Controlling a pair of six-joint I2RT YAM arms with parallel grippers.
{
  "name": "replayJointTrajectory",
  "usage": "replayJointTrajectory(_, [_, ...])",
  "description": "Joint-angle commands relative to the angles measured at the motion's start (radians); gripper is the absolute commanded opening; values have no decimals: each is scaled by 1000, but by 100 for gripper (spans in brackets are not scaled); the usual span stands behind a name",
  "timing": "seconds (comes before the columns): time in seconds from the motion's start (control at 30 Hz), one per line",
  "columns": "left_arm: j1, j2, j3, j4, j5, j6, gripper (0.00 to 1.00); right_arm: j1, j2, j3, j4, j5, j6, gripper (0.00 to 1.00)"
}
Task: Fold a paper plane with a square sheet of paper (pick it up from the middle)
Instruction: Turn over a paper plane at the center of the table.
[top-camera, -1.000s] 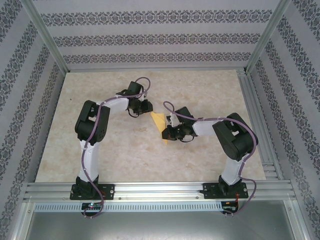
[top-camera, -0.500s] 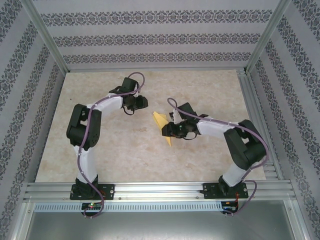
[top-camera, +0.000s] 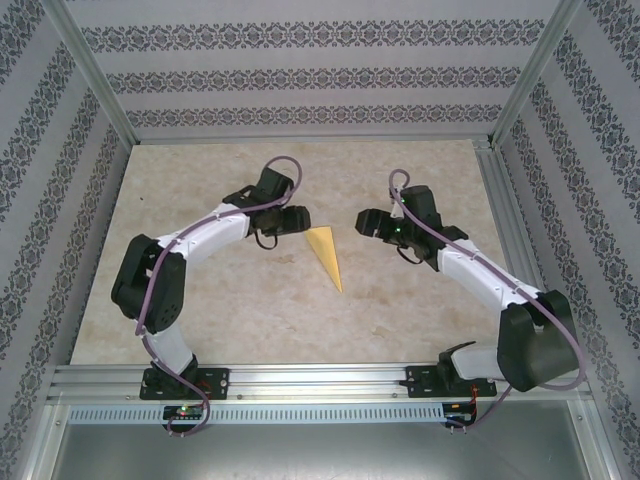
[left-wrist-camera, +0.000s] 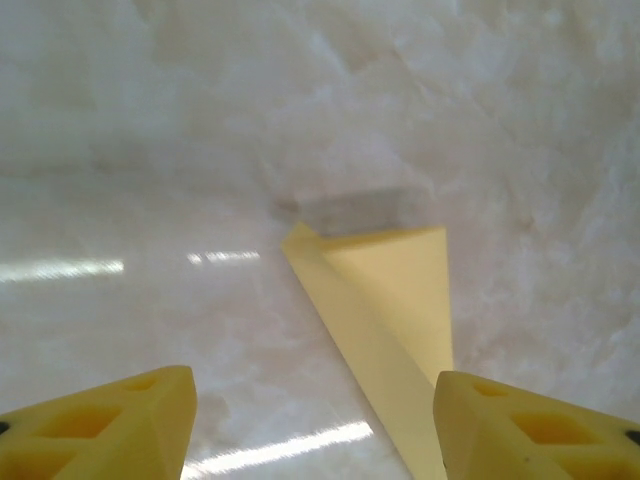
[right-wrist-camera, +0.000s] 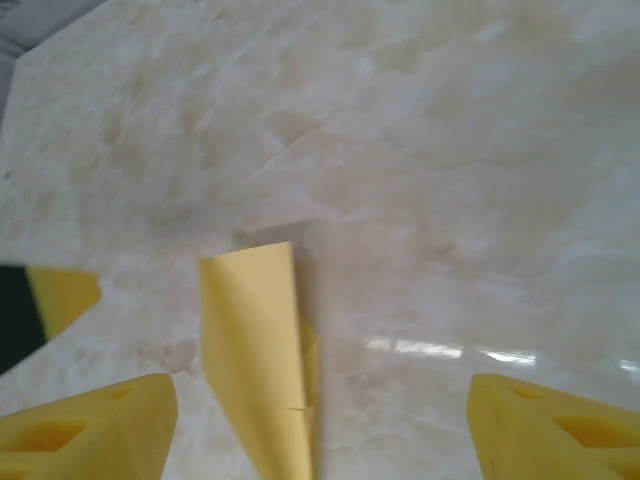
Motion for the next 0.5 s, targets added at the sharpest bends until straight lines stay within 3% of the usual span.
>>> replayJointTrajectory(0.0, [-80, -4, -23, 0, -12, -112, 67, -33, -39, -54, 30, 73, 2, 81])
replayJointTrajectory(0.2, [-155, 76, 4, 25, -17, -197, 68, -42, -57, -103, 53, 87, 15, 84])
replayJointTrajectory(0.47, [-168, 133, 17, 31, -27, -251, 54, -42, -50, -118, 57, 75, 26, 84])
